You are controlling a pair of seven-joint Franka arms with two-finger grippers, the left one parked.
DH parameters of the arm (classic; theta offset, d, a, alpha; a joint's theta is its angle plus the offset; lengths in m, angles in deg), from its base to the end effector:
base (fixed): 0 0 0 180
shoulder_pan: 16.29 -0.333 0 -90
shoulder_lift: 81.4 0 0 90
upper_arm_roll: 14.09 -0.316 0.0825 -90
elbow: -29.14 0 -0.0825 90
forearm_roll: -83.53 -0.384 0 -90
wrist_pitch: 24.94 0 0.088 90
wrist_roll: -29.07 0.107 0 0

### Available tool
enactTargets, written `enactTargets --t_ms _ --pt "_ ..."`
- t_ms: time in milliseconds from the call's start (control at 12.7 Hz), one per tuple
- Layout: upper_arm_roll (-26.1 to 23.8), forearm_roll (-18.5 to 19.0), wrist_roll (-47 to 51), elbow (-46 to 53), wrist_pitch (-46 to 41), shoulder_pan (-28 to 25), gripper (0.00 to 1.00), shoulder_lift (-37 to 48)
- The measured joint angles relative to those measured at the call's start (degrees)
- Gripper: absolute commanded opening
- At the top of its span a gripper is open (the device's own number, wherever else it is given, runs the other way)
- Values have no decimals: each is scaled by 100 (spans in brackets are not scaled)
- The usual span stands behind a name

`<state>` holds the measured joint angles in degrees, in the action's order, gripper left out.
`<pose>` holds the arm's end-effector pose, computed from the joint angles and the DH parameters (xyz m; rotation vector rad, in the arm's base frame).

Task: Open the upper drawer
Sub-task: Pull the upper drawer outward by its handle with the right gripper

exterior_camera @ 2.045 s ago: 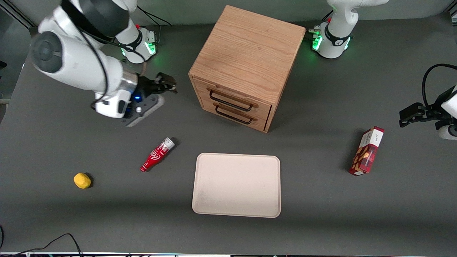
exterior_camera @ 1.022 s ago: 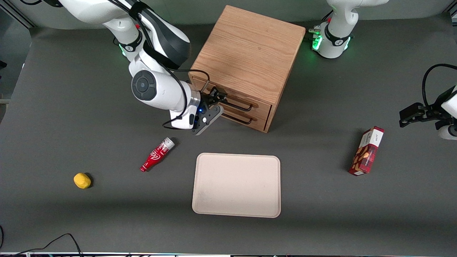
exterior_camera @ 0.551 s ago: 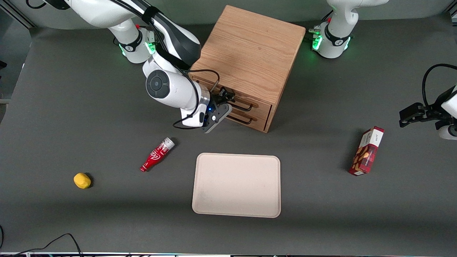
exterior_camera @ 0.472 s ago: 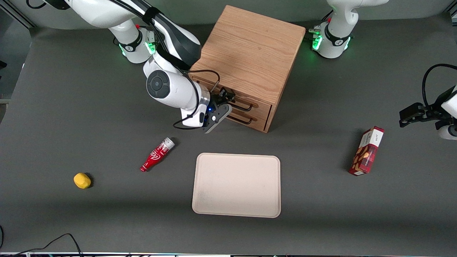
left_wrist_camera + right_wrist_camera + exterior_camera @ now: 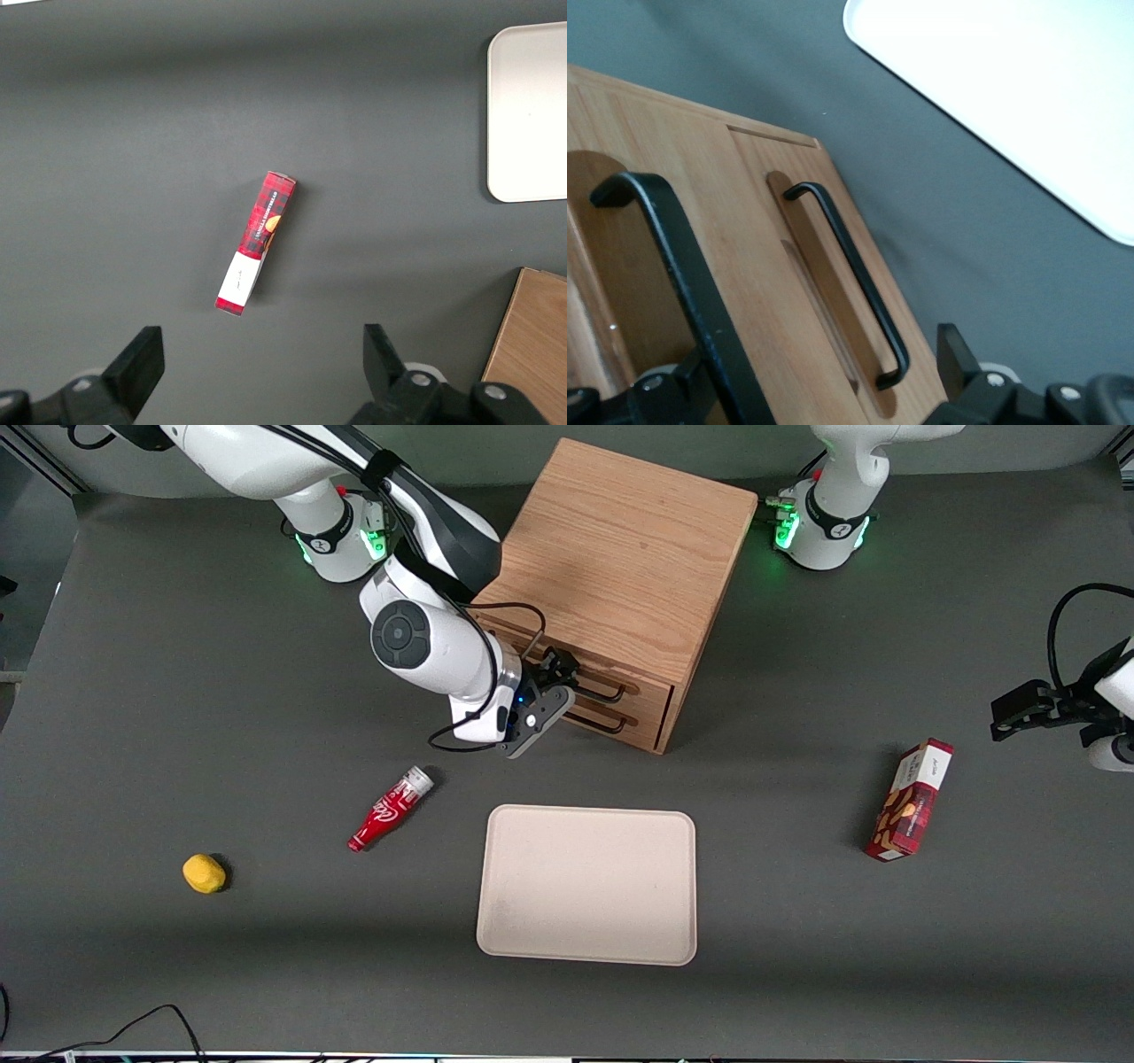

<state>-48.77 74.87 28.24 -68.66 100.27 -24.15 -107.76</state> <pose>0.5171 0.4215 0.3760 -2.6252 -0.8301 0.0713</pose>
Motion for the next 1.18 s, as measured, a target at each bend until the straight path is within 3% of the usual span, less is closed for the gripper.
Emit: enactTargets --t_ms 708,1180 --pt "84 708 -4 366 197 297 100 -254" --pt "496 766 -375 885 175 338 100 -541"
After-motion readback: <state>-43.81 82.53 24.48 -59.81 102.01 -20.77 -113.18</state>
